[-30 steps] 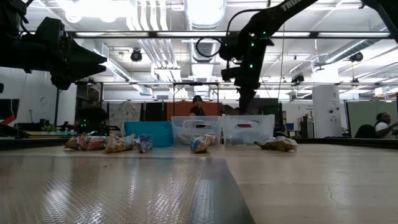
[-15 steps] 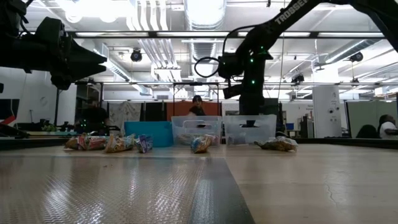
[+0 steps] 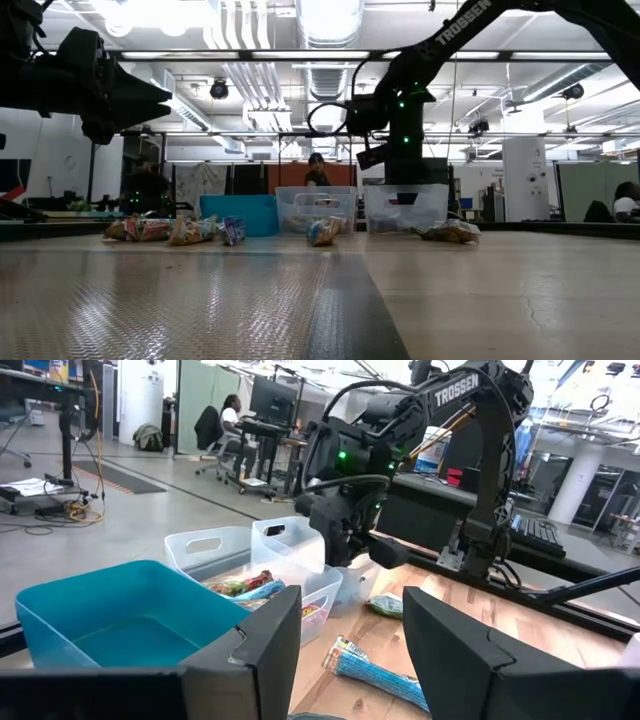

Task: Pick and place Granola Bars by type
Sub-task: Put the top blue granola bar into the right transparent bin, then put the yellow granola bar into the blue bin

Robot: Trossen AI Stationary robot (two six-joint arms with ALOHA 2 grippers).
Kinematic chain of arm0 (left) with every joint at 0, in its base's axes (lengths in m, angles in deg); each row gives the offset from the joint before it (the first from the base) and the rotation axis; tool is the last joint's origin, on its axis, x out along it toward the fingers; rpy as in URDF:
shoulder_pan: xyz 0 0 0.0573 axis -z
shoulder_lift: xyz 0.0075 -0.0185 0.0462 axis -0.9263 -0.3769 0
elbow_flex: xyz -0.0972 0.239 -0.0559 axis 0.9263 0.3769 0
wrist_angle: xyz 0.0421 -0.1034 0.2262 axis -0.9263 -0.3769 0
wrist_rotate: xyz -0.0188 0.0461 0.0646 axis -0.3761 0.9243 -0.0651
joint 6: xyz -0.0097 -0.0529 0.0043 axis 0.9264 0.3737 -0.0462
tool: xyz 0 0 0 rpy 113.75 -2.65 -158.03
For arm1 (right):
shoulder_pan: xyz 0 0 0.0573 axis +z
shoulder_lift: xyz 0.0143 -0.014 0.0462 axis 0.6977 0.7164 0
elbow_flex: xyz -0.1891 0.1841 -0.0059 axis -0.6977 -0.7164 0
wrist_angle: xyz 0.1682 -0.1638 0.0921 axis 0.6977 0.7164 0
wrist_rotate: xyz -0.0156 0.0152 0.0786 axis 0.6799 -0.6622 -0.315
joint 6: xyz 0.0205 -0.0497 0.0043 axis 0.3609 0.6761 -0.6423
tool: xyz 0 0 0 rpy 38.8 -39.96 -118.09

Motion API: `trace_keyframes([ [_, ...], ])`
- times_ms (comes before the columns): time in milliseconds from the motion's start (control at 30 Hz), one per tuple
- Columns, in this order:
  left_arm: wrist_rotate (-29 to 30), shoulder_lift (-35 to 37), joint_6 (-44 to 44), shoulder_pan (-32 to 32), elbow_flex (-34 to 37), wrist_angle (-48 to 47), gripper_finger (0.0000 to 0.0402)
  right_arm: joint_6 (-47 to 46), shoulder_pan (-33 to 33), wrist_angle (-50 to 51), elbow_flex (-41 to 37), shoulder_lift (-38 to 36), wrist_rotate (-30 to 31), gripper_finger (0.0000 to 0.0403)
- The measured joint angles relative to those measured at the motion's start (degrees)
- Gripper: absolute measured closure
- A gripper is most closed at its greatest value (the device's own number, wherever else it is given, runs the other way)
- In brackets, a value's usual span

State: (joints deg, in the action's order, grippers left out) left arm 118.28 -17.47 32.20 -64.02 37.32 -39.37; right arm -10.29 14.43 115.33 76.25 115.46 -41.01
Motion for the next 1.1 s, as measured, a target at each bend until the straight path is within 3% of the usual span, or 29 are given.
trace_keyframes([
  [267, 0.0, 0.0, 0.0, 0.0, 0.0, 0.0, 0.0243, -0.2, 0.2, 0.8, 0.3, -3.4, 1.5, 0.0283],
  [467, 0.0, 0.0, 0.0, 0.0, 0.0, 0.0, 0.0243, -2.0, 1.6, 3.0, 2.2, -8.3, 6.4, 0.023],
  [767, 0.0, 0.0, 0.0, 0.0, 0.0, 0.0, 0.0243, -18.1, 5.0, 9.8, 7.8, -14.7, 7.3, 0.0187],
  [1100, 0.0, 0.0, 0.0, 0.0, 0.0, 0.0, 0.0243, -29.1, 14.5, 7.4, 8.6, -19.5, 6.8, 0.0127],
])
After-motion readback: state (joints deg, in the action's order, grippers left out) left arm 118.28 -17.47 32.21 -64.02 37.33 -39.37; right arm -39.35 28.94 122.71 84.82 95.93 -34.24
